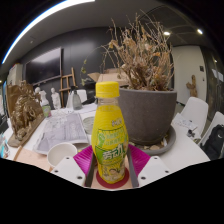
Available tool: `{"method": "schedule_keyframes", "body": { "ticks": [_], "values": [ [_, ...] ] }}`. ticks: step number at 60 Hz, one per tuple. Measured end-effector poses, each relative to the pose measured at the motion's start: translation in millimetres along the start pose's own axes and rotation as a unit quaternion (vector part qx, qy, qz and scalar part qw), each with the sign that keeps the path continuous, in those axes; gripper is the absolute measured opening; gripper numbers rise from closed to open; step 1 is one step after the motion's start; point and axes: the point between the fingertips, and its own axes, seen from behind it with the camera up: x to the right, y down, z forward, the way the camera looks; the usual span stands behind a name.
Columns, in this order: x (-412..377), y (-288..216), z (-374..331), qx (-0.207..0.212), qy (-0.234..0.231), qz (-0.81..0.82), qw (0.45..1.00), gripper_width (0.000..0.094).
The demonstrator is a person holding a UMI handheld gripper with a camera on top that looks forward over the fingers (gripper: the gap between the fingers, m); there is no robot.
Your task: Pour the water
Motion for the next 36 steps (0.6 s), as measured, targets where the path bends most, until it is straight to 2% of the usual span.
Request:
{"method": "schedule_keyframes", "body": {
  "ticks": [5,11,24,36],
  "values": [
    [1.1,-5.5,-9.6,-0.006,0.008,0.008,1.0,0.073],
    [-2.9,-17.9,-37.2,-0.018,0.016,0.016,1.0,0.0846],
    [-41.2,-32.1,-150.4,-0.085,0.036,0.051,0.994,0.0855],
    [-86.7,-33.2,-257.2,-0.12,0.049,-0.003,0.992,0.0861]
  ]
}}
